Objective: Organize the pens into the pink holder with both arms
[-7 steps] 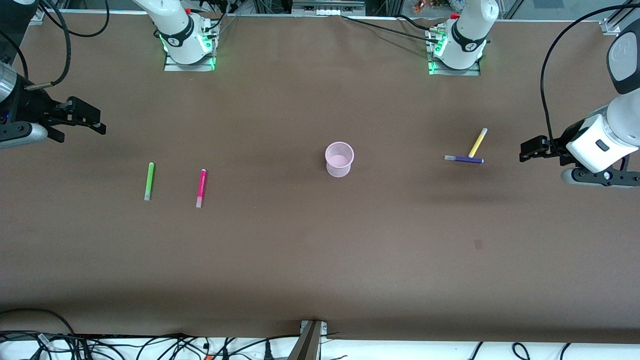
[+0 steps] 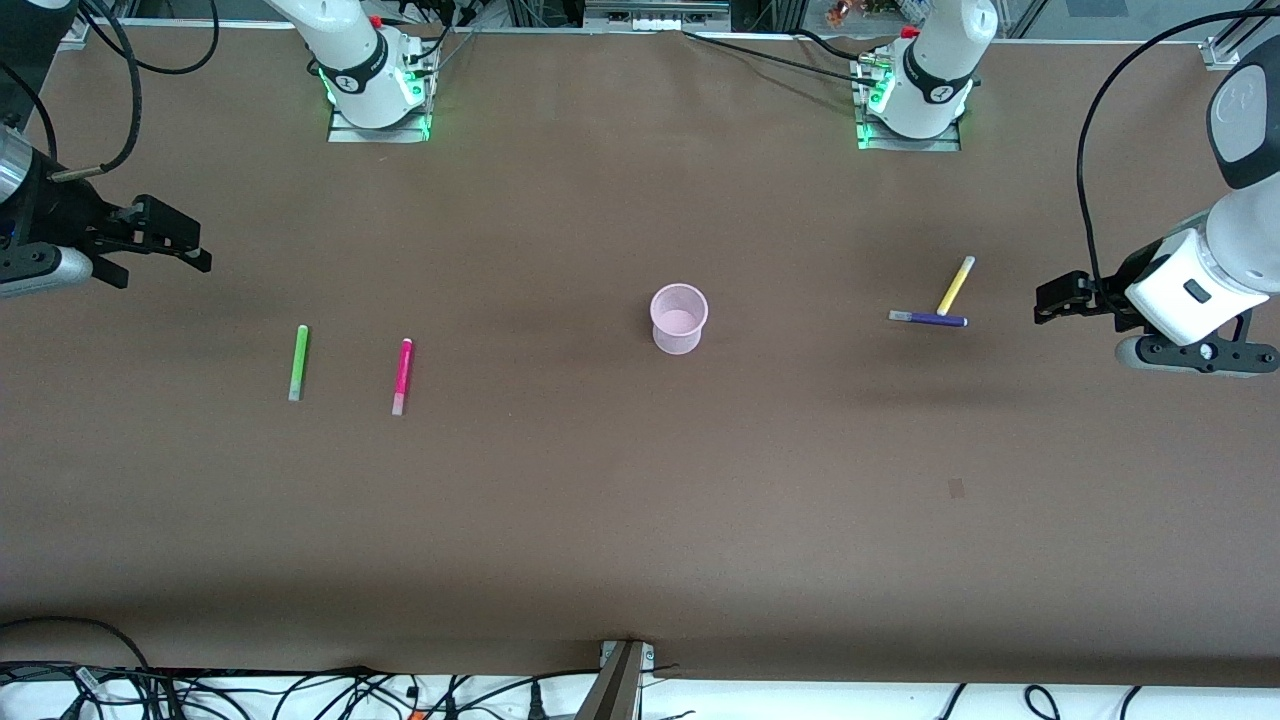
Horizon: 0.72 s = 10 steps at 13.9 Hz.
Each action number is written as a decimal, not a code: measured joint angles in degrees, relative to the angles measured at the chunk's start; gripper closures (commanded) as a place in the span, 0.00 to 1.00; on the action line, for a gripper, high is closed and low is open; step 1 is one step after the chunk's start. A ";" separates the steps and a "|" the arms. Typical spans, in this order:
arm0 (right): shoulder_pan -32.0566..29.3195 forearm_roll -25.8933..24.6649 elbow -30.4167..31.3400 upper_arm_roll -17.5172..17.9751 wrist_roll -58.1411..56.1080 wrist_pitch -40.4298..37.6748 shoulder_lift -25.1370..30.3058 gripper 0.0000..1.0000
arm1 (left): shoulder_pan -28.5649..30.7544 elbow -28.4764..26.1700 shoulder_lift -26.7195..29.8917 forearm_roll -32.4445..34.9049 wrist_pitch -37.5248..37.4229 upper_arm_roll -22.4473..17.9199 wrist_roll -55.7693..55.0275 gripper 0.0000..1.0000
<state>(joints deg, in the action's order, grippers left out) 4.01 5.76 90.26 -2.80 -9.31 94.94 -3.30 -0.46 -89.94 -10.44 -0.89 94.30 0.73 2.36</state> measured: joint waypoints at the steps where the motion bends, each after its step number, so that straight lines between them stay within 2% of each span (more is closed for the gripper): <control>1: 0.12 0.01 0.00 0.33 0.00 0.36 0.00 0.00 | 0.01 -0.01 -0.09 0.00 0.00 0.00 -0.12 0.00; 5: 0.98 0.01 0.00 0.84 0.00 0.85 0.00 0.00 | 0.25 -0.13 -1.28 0.00 -1.85 -0.02 -2.16 0.00; 10: 1.07 0.01 0.00 0.84 0.00 0.79 0.04 0.00 | 0.73 -2.61 -4.29 0.00 -2.16 -0.10 -13.61 0.00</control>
<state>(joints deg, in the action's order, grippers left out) 5.08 5.78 90.26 -1.96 -9.31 95.74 -3.26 0.26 -92.55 -14.73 -0.89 92.14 0.63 -11.25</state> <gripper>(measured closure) 0.000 0.000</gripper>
